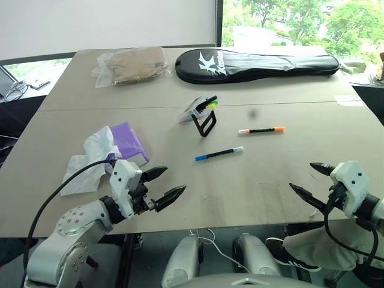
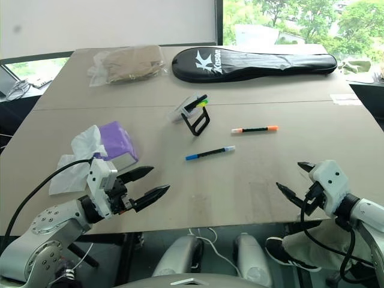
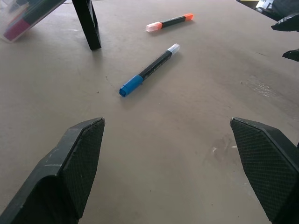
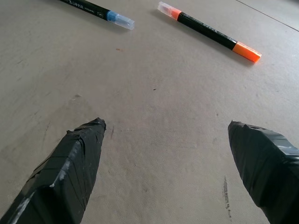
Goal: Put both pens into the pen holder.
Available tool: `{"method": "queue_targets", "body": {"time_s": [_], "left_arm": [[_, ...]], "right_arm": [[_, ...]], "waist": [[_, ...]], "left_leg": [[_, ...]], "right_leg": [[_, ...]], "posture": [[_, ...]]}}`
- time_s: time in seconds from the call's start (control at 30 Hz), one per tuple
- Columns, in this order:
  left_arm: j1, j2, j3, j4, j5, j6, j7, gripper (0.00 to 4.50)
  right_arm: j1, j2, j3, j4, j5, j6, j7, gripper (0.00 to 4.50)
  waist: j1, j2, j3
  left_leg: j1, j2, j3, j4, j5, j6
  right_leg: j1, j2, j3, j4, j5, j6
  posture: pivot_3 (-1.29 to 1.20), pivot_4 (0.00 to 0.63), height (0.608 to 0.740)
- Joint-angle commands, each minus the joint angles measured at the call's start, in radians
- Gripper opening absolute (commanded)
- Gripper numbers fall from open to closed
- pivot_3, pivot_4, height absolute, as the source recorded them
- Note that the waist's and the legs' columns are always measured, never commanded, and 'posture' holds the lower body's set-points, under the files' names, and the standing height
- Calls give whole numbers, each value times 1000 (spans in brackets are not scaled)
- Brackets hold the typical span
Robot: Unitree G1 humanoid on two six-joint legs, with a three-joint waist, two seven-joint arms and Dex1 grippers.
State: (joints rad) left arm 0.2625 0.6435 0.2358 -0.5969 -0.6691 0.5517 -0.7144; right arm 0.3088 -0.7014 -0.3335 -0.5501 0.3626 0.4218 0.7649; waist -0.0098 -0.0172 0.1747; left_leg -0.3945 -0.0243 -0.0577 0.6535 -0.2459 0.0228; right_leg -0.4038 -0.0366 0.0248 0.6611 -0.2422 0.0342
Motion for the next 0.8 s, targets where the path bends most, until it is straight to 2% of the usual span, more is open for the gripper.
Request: {"method": "queue_targets", "body": {"time_s": [0.03,0.13,0.23,0.4,0.57,0.63,0.73,0.8], "left_arm": [[-97,45,-27,-15,36,19,12,4500],[-360,118,-161,23,65,154,14,4500],[-554,132,-277,91,68,251,-28,4500],[-895,104,-570,268,191,397,-112,4500],[-1175,-30,-864,514,377,346,-237,4500],[-1265,-110,-915,642,411,354,-272,4500],[-1369,-229,-1006,912,526,256,-305,4500],[-1408,-280,-1032,1038,586,184,-325,3987]], "right_arm": [[7,23,-26,-42,45,-46,14,4468],[21,49,-9,-115,108,-71,47,4468],[45,28,-7,-154,135,-66,80,4468],[87,-18,-31,-196,193,-1,92,4468],[162,-33,-76,-214,167,-18,97,4468],[191,-26,-88,-221,162,-35,101,4468],[237,-7,-94,-234,139,-76,100,4468],[258,6,-99,-238,133,-95,95,4500]], "waist": [[1,0,0],[31,0,1],[24,3,-1],[17,-1,1],[28,-1,1],[24,-1,1],[21,-2,1],[10,-2,1]], "left_leg": [[0,0,0,0,0,0],[-1,-1,-4,2,0,0],[0,0,-4,4,0,0],[-2,-3,-2,4,-1,1],[-3,-4,-4,4,-1,1],[-4,-5,-4,5,-1,1],[-4,-6,-4,5,-1,2],[-4,-6,-3,5,-1,2]], "right_leg": [[0,0,0,0,0,0],[1,2,-5,1,-1,2],[3,5,-8,1,-2,4],[2,4,-7,-1,0,2],[2,4,-8,0,0,2],[2,4,-8,0,-1,4],[2,4,-8,0,-2,6],[2,4,-7,0,-4,8]], "posture": [[0,150,740],[0,150,740],[0,150,740],[0,150,740],[0,150,740],[0,150,740],[0,150,740],[0,150,740]]}}
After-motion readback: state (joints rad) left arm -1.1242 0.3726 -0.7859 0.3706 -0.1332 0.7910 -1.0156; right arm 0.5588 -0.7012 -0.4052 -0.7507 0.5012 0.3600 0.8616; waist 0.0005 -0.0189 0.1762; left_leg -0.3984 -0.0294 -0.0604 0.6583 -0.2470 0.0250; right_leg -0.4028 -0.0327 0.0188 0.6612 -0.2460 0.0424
